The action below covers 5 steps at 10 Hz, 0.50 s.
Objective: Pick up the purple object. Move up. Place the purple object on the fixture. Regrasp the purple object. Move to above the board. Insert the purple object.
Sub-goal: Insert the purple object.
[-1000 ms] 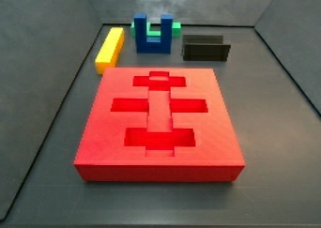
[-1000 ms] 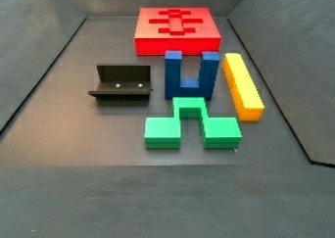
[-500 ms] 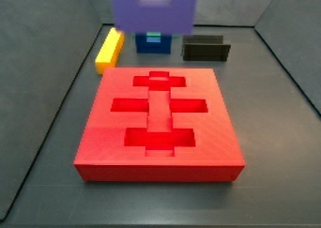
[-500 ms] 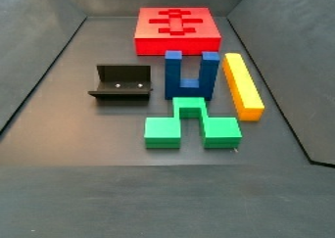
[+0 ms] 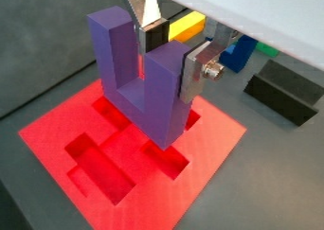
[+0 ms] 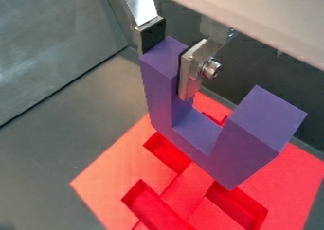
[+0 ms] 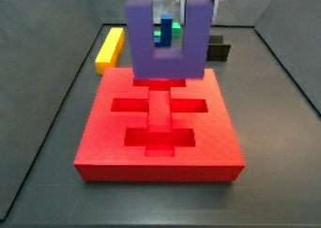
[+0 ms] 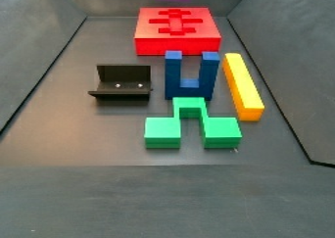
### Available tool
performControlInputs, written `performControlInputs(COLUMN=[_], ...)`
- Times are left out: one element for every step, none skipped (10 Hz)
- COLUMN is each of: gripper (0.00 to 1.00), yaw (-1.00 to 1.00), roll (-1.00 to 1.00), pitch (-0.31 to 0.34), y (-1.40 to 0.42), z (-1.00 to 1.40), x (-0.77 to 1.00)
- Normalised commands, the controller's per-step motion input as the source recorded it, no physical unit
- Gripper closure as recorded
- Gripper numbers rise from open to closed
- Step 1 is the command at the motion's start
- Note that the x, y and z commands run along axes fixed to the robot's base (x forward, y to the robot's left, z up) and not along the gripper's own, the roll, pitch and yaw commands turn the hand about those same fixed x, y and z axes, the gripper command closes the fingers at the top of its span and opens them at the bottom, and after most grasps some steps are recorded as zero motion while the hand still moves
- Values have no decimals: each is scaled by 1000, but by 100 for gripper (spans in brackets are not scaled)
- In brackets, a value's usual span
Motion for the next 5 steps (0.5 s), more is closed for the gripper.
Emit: performControlInputs(gripper=[100, 100, 100, 100, 100], yaw=[60, 126, 160, 206, 243], roll=[246, 157, 154, 124, 104], pitch=[-84, -81, -100, -121, -137], y=[-500, -534, -560, -529, -454], z=[-360, -237, -297, -371, -431], x=[-151, -134, -154, -117, -89])
